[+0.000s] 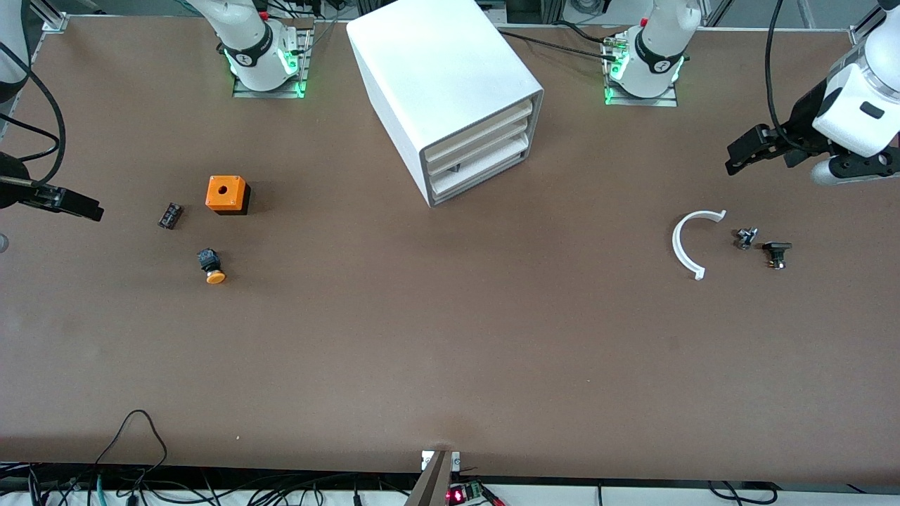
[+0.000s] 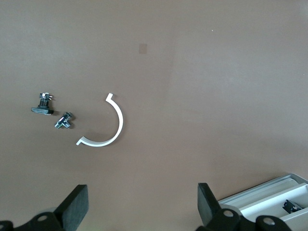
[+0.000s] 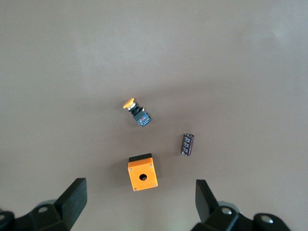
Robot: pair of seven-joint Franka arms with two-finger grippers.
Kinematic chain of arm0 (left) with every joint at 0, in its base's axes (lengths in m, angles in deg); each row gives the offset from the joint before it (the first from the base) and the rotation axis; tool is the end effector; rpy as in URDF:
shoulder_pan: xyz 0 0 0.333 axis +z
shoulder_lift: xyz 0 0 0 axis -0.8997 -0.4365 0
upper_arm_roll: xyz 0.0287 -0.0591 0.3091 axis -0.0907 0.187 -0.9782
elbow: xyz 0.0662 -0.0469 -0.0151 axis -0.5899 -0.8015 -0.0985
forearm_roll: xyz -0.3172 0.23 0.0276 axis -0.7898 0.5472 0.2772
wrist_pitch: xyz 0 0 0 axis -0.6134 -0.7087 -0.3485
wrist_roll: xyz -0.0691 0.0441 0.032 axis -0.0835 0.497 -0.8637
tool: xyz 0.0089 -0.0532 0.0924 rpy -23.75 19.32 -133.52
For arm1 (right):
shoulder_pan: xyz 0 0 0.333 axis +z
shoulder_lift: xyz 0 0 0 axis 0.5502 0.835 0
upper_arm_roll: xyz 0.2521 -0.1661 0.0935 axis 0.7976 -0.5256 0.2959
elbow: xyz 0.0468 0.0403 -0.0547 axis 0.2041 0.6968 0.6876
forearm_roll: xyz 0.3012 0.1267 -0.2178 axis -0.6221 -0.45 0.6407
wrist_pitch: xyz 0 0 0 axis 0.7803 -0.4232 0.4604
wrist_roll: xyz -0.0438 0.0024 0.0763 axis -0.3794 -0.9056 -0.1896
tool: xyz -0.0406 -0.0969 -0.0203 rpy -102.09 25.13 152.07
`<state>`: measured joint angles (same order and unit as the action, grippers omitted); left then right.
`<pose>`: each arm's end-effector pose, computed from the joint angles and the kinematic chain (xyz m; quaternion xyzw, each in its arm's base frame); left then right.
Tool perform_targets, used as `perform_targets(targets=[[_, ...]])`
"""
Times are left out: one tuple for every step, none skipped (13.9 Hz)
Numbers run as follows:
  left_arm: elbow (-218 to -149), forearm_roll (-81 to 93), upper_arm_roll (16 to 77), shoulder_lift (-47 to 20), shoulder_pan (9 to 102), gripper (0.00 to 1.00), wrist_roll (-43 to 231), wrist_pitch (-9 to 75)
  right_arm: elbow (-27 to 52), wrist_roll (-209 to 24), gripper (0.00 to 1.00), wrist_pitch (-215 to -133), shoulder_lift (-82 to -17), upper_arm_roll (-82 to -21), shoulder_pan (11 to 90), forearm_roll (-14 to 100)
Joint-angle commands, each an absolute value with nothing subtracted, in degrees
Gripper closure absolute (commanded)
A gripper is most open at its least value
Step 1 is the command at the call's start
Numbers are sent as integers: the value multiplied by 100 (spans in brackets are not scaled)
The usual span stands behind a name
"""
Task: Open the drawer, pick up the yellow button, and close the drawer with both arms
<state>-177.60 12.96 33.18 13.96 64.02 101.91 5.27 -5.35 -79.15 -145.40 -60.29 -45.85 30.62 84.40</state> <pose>0.5399 -0.0525 0.6167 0.9962 0.0841 -0.0172 0.0170 0.6116 -0.0371 0.5695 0.9930 -0.0964 -0.0523 0.0445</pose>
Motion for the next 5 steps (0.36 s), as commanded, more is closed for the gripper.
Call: perform_targets(targets=[[-17565,1319,3304,1322,6394,0,10065,407,460,-8080,0,-15009,-6732,-4709,3154,8214],[-17565,1319,3304,1322,6403,0,10065,407,673,-8281,0,-15098,-6917,-4710,3154,8169],[-17565,1310,3304,1322,6403,0,10065,407,753,-8457,0,-15073,-6988,-4710,3154,8169],[-17565,1310,3304,1322,6395,0,10065,407,754,-8529,0,-15029,-6998,-4710,3154,8169],[-17565,1319,3304,1314,6394,0,10065,407,754,-8529,0,-15011,-7006,-4710,3154,8169]])
